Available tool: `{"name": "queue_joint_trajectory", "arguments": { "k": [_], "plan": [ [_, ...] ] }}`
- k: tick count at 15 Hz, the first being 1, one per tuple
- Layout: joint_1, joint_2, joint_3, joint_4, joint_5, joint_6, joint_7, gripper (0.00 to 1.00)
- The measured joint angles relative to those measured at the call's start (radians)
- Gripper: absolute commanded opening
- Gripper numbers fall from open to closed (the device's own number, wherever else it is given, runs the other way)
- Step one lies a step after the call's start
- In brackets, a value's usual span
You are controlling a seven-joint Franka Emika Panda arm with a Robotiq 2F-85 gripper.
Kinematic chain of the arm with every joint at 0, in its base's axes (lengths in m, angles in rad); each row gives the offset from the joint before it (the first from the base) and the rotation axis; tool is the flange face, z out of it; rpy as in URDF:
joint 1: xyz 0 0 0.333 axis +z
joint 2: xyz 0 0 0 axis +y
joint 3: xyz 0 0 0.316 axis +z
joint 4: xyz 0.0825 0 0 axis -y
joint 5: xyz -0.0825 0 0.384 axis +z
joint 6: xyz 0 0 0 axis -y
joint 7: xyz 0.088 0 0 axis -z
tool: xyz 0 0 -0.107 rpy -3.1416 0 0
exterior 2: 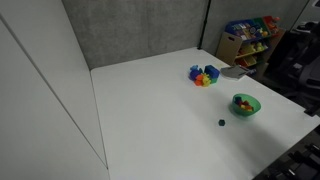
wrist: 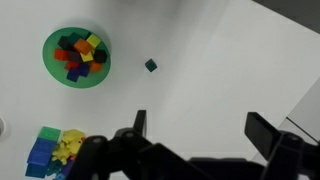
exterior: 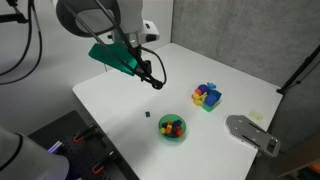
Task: Take the blue block out of the bowl
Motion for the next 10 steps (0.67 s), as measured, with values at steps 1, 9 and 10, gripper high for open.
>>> {"name": "queue_joint_trajectory", "arguments": {
  "k": [1, 9, 10],
  "plan": [
    [-0.006, 0.006, 0.011, 0.000, 0.000, 0.006, 0.004, 1.00],
    [-0.055, 0.129, 0.094, 0.011, -0.052, 0.158, 0.099, 1.00],
    [-0.063, 0.153, 0.100, 0.014, -0.067, 0.179, 0.115, 1.00]
  ]
}}
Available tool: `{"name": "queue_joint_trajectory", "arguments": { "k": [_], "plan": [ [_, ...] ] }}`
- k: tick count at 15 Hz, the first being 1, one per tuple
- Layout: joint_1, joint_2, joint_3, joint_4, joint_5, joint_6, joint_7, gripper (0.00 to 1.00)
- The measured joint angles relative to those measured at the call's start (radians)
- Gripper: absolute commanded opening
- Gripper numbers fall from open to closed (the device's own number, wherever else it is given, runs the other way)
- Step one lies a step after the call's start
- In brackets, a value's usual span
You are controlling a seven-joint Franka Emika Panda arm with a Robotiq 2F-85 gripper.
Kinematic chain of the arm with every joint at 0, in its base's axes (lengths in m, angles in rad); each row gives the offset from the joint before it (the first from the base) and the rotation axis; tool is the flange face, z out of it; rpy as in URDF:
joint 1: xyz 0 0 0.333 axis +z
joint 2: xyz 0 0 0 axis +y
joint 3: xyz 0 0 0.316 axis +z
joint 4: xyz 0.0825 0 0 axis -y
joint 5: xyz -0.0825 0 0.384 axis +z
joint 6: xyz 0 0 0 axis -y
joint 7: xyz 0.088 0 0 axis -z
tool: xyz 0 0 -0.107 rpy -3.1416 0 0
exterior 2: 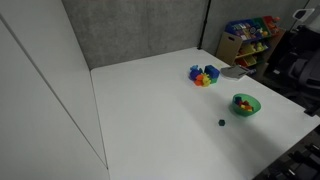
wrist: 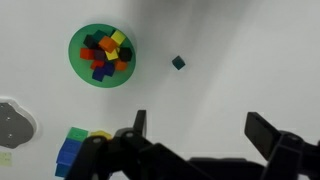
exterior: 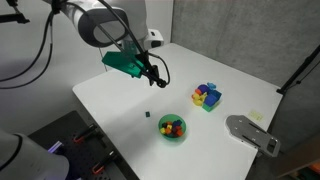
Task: Take the blue block out of the bowl
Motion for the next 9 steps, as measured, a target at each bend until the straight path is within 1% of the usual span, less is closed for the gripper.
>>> {"name": "queue_joint_trajectory", "arguments": {
  "k": [4, 9],
  "plan": [
    [-0.035, 0.110, 0.016, 0.031, -0.068, 0.060, 0.059, 1.00],
    [-0.074, 0.266, 0.020, 0.111, -0.141, 0.086, 0.113, 1.00]
  ]
}}
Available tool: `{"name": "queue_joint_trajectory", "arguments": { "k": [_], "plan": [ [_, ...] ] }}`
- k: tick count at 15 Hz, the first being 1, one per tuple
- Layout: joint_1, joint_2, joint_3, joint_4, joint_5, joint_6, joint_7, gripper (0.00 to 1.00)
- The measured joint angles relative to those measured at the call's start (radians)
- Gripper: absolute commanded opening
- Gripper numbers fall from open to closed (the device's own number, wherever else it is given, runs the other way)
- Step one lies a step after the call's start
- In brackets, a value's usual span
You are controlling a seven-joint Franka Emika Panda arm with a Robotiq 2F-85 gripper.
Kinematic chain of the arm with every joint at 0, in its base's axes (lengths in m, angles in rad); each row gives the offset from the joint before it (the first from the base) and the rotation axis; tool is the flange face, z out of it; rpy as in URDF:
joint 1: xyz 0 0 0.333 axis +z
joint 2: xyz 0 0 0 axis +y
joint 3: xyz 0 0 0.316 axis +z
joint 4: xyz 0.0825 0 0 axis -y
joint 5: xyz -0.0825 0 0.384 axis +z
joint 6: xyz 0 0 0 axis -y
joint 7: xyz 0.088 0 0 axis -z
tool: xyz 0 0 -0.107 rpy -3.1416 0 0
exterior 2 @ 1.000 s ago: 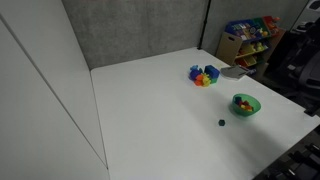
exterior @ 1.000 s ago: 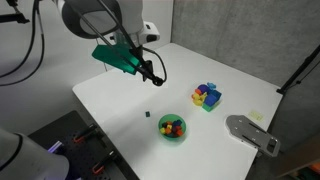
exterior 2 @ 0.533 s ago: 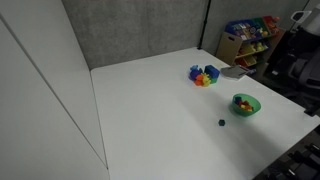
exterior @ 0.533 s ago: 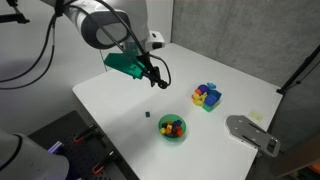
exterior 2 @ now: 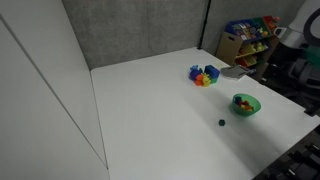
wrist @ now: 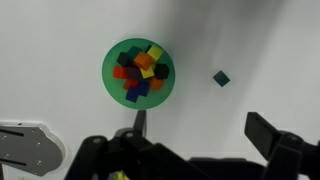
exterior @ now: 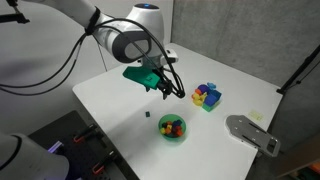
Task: Take the blue block out of the bowl
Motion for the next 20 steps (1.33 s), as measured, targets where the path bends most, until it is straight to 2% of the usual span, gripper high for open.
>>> {"name": "queue_joint_trajectory", "arguments": {
  "k": [8, 13, 20],
  "plan": [
    [-0.025, 0.242, 0.000, 0.119, -0.096, 0.088, 0.059, 1.00],
    [-0.023, 0.372, -0.001, 0.189, -0.142, 0.154, 0.169, 1.00],
    [-0.017, 0.547, -0.018, 0.310, -0.147, 0.161, 0.290, 1.00]
  ]
}}
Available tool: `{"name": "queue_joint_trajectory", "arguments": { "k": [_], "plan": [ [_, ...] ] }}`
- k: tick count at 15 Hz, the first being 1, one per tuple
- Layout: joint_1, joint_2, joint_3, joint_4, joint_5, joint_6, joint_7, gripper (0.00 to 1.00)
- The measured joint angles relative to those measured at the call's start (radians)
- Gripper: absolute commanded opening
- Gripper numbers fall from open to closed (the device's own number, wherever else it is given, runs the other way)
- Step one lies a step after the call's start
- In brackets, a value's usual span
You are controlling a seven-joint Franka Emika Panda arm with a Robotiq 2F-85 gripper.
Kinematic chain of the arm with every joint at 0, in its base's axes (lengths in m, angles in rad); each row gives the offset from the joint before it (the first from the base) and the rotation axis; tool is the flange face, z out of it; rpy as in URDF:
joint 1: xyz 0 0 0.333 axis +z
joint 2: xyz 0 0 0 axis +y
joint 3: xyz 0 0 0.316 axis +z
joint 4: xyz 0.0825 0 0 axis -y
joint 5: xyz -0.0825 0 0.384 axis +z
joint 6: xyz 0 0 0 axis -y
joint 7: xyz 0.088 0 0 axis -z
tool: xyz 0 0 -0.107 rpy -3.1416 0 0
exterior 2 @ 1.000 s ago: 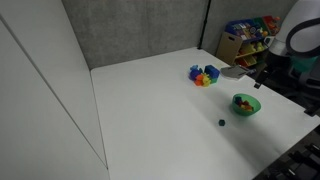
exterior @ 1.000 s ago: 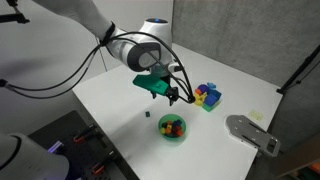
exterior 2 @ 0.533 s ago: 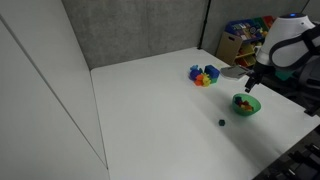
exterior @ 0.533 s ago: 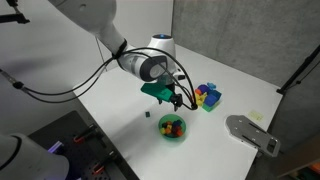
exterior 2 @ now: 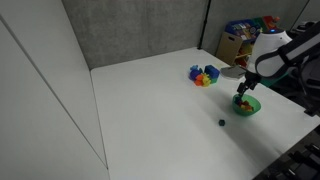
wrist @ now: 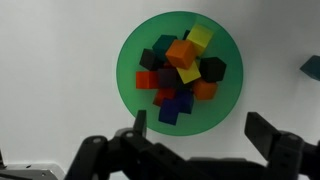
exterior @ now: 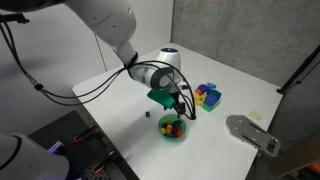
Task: Take the blue block out of the bowl
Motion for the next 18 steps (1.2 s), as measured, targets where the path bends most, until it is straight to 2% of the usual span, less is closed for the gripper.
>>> {"name": "queue_joint_trajectory", "arguments": {
  "k": [5, 9, 18],
  "plan": [
    [-0.023, 0.119, 0.010, 0.091, 0.049, 0.000, 0.001, 1.00],
    [-0.065, 0.187, 0.044, 0.156, 0.115, 0.000, -0.001, 1.00],
    [-0.124, 0.255, 0.065, 0.254, 0.177, 0.000, -0.002, 1.00]
  ]
}}
